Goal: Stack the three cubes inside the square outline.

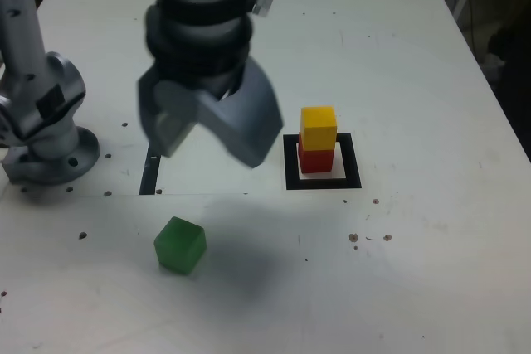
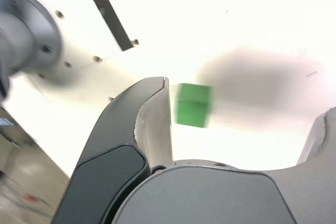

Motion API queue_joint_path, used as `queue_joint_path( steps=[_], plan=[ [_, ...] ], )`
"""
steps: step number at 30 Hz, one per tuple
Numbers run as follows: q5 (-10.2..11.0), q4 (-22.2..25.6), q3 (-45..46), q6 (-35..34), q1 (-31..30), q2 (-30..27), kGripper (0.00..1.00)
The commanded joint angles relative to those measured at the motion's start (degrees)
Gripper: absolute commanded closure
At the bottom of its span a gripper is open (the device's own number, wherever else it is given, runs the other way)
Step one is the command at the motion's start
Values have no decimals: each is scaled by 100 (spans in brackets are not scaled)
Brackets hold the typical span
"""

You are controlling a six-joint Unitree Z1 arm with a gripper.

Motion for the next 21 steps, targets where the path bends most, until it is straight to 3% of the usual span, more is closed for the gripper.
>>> queue_joint_path(
  steps=[1,6,14,21],
  plan=[
    [108,1,128,198,-233,-72,3],
    [78,-305,773,492,-407,-93,3],
    [-454,-1800,1882,423,-507,368,5],
    [-577,-2005,1882,-22,-612,328,6]
  ],
)
